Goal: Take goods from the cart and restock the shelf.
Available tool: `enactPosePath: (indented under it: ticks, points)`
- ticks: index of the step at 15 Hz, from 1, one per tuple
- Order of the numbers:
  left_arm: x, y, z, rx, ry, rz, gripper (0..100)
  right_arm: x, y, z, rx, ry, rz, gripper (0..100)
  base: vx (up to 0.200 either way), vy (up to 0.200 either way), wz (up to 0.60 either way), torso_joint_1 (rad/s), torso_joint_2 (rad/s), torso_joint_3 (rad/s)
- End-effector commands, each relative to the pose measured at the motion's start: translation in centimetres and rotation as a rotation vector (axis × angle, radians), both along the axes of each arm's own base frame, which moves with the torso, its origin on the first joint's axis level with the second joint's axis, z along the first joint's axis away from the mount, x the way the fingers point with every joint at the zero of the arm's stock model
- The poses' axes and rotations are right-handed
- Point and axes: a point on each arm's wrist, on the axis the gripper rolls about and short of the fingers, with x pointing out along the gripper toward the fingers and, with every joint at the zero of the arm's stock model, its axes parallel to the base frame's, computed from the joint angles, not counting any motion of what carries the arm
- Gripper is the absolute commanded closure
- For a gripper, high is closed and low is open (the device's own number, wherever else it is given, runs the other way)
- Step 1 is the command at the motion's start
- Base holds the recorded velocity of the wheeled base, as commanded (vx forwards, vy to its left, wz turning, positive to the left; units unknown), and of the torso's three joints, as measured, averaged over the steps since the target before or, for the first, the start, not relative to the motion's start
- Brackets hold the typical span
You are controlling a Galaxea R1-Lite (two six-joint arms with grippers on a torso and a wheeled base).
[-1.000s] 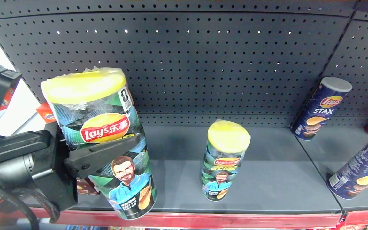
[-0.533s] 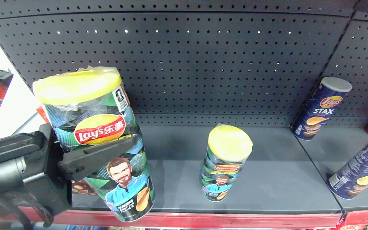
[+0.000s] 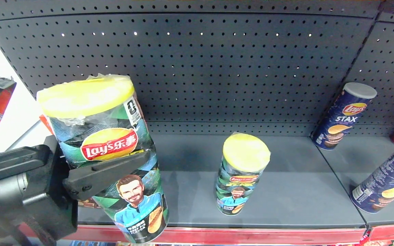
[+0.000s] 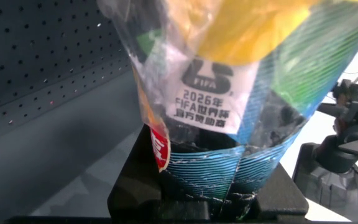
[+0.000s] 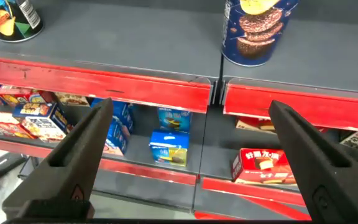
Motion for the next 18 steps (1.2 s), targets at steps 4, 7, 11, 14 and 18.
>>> enactPosePath:
  ticks: [4, 7, 11, 14, 18]
  points:
    - [1.2, -0.5, -0.1, 0.010, 0.019, 0.005, 100, 0.0, 0.0, 0.0, -0.001, 0.004, 0.001, 0, 0.000, 0.000, 0.00, 0.000, 0.00, 0.000]
    - [2.6, -1.4, 0.3, 0.015, 0.030, 0.005, 100, 0.0, 0.0, 0.0, -0.001, 0.004, 0.001, 0, 0.000, 0.000, 0.00, 0.000, 0.00, 0.000]
    - [5.0, -3.0, -0.5, 0.051, 0.071, -0.009, 100, 0.0, 0.0, 0.0, -0.001, 0.004, 0.001, 0, 0.000, 0.000, 0.00, 0.000, 0.00, 0.000]
    - [8.7, -4.7, -1.8, 0.116, 0.037, 0.004, 100, 0.0, 0.0, 0.0, -0.001, 0.004, 0.001, 0, 0.000, 0.000, 0.00, 0.000, 0.00, 0.000]
    - [14.5, -6.8, -1.1, 0.125, -0.090, 0.034, 100, 0.0, 0.0, 0.0, -0.001, 0.004, 0.001, 0, 0.000, 0.000, 0.00, 0.000, 0.00, 0.000]
